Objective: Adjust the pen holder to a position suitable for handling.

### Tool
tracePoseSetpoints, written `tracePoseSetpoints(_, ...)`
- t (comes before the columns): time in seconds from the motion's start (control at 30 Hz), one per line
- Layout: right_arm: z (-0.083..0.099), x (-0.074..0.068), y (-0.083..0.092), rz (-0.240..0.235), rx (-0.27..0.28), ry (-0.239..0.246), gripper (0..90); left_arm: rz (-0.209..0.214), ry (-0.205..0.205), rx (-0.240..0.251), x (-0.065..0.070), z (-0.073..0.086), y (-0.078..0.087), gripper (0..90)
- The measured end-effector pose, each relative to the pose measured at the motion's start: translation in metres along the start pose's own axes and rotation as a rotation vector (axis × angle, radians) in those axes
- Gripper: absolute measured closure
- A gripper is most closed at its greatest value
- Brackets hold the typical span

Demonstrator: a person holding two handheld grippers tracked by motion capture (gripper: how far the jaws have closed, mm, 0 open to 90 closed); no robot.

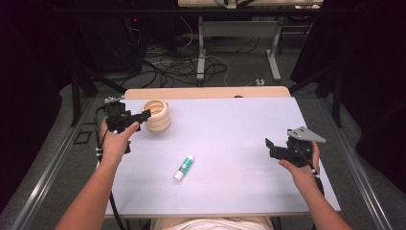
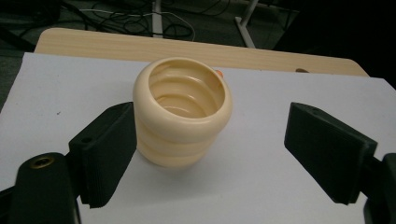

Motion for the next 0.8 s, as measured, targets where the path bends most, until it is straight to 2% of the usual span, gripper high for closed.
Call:
tracePoseSetpoints(0.17, 0.001, 0.001, 0.0, 0.0, -0.009, -0.011, 12.6, -0.018, 0.012, -0.029, -0.001, -0.01, -0.009, 21.1)
tracePoseSetpoints(0.27, 0.001, 0.001, 0.0, -0.004, -0.011, -0.018, 12.8, -0.034, 0.022, -0.066, -0.004, -0.016, -0.018, 22.5)
tracePoseSetpoints(0.3, 0.002, 0.001, -0.001, -0.009, -0.015, -0.028, 12.9, -0.043, 0.032, -0.078, -0.005, -0.018, -0.02, 23.9)
tracePoseSetpoints(0.37, 0.002, 0.002, -0.001, -0.009, -0.015, -0.023, 13.1, -0.031, 0.06, -0.105, -0.009, -0.023, -0.028, 25.6)
tracePoseSetpoints(0.43, 0.002, 0.002, -0.002, -0.011, -0.019, -0.031, 13.2, -0.037, 0.065, -0.126, -0.012, -0.025, -0.034, 25.9)
tracePoseSetpoints(0.53, 0.003, 0.003, -0.002, -0.014, -0.021, -0.039, 13.1, -0.043, 0.1, -0.129, -0.015, -0.028, -0.043, 26.7)
tracePoseSetpoints(0.57, 0.003, 0.003, -0.003, -0.014, -0.023, -0.039, 13.2, -0.038, 0.1, -0.143, -0.017, -0.029, -0.045, 27.1)
tracePoseSetpoints(0.63, 0.003, 0.003, -0.003, -0.018, -0.028, -0.045, 13.2, -0.038, 0.135, -0.15, -0.019, -0.03, -0.05, 27.9)
tracePoseSetpoints(0.7, 0.004, 0.003, -0.004, -0.018, -0.027, -0.046, 13.3, -0.038, 0.141, -0.144, -0.02, -0.03, -0.052, 28.7)
tracePoseSetpoints(0.73, 0.004, 0.003, -0.004, -0.019, -0.027, -0.046, 13.4, -0.046, 0.171, -0.145, -0.022, -0.03, -0.056, 29.0)
tracePoseSetpoints(0.8, 0.004, 0.003, -0.004, -0.017, -0.025, -0.048, 13.5, -0.051, 0.197, -0.162, -0.024, -0.029, -0.059, 29.4)
Point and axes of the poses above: each handheld gripper's, and its own axes: y roughly backward along the jaws, z roughly out of its underside, x roughly to its right, the point moved 1 cm from there along -y, roughly forward along the jaws, and after that the axes turned 6 degrees about -z, right-handed, at the moved point
